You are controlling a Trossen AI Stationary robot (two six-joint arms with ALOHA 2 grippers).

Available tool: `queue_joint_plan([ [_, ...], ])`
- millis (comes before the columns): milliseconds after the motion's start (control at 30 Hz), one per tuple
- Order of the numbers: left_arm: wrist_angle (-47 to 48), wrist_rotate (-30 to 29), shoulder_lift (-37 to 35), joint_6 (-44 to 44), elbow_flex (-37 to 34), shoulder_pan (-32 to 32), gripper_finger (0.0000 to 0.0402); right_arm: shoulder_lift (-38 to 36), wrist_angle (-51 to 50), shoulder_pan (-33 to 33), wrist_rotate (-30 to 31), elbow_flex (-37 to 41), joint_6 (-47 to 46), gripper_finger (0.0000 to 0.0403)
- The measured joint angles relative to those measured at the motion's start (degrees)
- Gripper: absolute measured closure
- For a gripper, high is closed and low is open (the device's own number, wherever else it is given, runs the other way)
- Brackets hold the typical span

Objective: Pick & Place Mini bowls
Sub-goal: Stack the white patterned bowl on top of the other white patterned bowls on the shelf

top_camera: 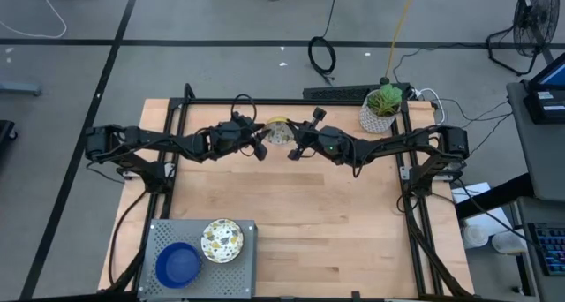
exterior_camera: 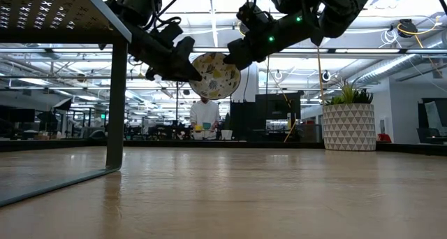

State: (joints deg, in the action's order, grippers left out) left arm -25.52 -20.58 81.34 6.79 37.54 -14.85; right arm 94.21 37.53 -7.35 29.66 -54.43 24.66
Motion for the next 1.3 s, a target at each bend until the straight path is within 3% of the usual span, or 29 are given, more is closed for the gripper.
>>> queue_joint_plan([
  [233, -0.18, -4.47, 0.09, 5.08, 0.02, -0.29, 0.0384, -0.13, 0.83, 0.10, -2.68, -0.26, -1.40, 0.0402],
  [367, 1.60, -4.69, 0.17, 4.95, -0.13, -0.60, 0.0390, -0.17, -0.69, 0.33, -6.50, 0.00, -2.09, 0.0397],
  [467, 1.94, -5.84, -0.12, 4.41, 0.88, -0.65, 0.0390, -0.19, -0.43, 0.62, -5.89, 0.04, -2.66, 0.0388],
  [600, 9.14, -6.23, -2.55, 1.89, 3.78, -0.59, 0.0390, -0.31, -1.53, 1.25, -5.51, -0.07, -3.31, 0.0381],
  [967, 49.27, -5.76, -13.81, 1.95, 22.91, 1.16, 0.0391, 0.30, -5.05, 1.87, -5.99, 0.28, -4.47, 0.0379],
  [1200, 80.17, 1.08, -14.77, 13.49, 42.39, 5.35, 0.0391, 0.06, -5.31, 1.77, -6.11, 0.10, -4.48, 0.0379],
  [1300, 94.71, 10.10, -14.90, 19.04, 51.90, 7.77, 0.0391, 0.08, -4.85, 1.62, -5.71, 0.13, -4.49, 0.0379],
])
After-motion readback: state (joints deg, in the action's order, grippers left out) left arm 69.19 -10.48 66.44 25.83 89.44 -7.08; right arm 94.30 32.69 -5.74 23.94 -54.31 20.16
